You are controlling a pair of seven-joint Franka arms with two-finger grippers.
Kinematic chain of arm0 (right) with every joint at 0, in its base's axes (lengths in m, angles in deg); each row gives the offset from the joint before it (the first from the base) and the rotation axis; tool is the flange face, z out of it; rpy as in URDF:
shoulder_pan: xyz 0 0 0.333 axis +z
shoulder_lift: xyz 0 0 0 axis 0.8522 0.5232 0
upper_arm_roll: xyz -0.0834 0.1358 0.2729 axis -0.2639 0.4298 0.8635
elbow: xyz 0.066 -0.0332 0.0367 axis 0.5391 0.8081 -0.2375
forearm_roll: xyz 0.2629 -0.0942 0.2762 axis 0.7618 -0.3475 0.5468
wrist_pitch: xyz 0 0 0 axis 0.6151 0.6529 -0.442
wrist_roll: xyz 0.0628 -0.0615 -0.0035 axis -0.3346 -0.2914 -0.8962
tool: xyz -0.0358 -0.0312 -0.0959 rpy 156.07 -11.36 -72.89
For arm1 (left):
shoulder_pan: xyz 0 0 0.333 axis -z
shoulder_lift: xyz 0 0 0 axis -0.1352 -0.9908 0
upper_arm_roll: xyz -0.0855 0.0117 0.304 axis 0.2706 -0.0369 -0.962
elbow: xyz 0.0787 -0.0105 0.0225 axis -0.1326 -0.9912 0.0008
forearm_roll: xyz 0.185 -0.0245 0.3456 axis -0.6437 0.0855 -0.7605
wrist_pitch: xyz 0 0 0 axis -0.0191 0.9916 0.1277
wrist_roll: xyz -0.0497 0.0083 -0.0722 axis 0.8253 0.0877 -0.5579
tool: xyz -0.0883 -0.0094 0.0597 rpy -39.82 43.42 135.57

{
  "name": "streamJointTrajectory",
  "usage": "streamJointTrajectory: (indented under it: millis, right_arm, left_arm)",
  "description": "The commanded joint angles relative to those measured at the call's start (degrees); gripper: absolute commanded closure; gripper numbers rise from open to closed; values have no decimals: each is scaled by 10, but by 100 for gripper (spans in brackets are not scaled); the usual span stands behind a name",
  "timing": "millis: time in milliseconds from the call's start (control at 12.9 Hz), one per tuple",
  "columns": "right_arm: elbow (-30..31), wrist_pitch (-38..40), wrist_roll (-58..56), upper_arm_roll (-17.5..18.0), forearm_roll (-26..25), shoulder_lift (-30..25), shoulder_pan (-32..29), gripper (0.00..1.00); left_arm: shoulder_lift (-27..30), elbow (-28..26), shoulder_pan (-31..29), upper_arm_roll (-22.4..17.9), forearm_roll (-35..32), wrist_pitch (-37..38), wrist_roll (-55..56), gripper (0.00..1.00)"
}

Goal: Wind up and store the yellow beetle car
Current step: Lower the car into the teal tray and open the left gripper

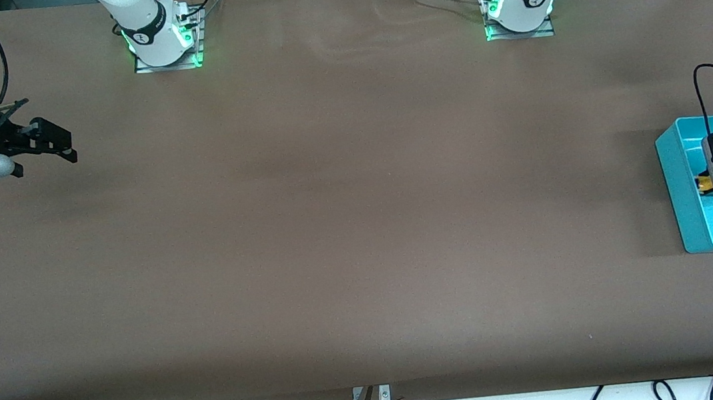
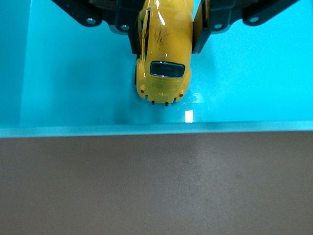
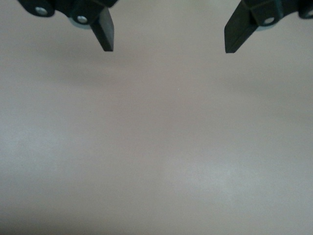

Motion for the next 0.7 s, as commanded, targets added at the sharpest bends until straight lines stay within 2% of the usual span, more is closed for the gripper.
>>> streamJointTrajectory:
  millis: [0,310,465,620]
  right_arm:
    - [2,8,-13,-7,4,-8,6,0]
    - [2,8,-13,-7,4,-8,6,0]
    - [2,8,-13,-7,4,-8,6,0]
    - [2,8,-13,-7,4,-8,6,0]
  left_arm:
    - [26,15,-3,12,12,36,-21,0]
    - [82,15,1,18,31,105,13,0]
    - [116,14,16,19,44,173,120,0]
    - [162,15,51,20,44,264,291,0]
